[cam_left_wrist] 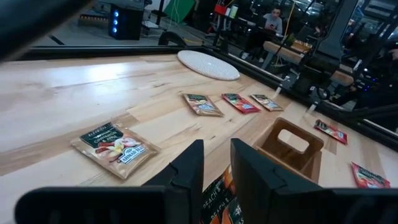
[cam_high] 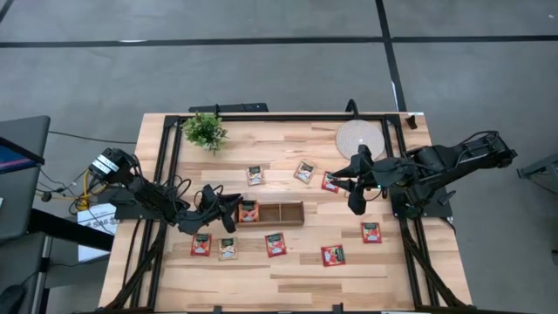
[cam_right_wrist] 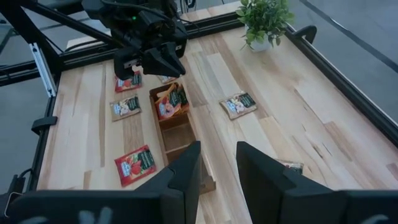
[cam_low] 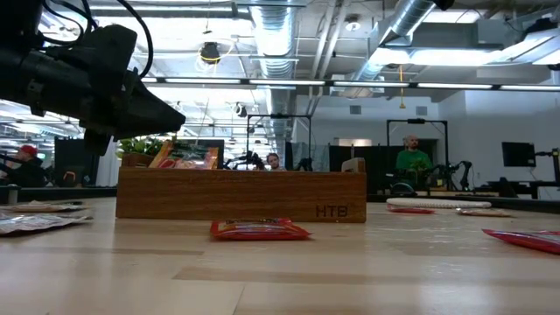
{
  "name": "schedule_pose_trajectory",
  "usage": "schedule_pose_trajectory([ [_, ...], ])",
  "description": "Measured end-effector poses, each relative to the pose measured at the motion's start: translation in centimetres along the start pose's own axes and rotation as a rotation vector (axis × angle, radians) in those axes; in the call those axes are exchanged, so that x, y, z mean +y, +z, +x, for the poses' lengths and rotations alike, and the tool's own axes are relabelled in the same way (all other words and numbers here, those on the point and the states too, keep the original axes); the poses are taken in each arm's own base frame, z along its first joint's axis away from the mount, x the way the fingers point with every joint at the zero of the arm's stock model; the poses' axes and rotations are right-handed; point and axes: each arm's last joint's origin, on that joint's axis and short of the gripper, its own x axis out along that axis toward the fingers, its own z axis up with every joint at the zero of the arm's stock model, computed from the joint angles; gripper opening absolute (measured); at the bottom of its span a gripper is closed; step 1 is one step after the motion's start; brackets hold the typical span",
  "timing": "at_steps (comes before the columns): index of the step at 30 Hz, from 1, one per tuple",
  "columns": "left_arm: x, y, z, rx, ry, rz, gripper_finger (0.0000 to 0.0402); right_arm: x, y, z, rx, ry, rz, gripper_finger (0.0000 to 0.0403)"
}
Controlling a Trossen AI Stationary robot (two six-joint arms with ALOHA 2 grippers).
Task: Pick & Place Tea
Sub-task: Put the orange tea bag into the left section of the wooden organizer
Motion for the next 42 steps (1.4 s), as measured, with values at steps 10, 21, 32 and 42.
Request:
schedule_pose_trajectory([
  [10, -0.7, 1.6, -0.1, -0.086, -0.016, 0.021, 0.0071, 0.0, 0.0, 0.0, 0.002, -0.001, -0.001, 0.0097],
  [21, -4.1, 3.4, 2.2, -0.047, 0.063, 0.223, 0.0071, 0.0, 0.0, 0.0, 0.003, -0.002, -0.003, 0.0097],
  [32, -7.8, 5.7, 4.7, 0.18, 0.14, 0.239, 0.0071, 0.0, 0.0, 0.0, 0.003, -0.002, -0.003, 0.0097],
  [42, -7.3, 6.5, 4.4, 0.491, 0.291, 0.002, 0.0071, 0.0, 0.0, 0.0, 0.004, -0.002, -0.005, 0.0097],
])
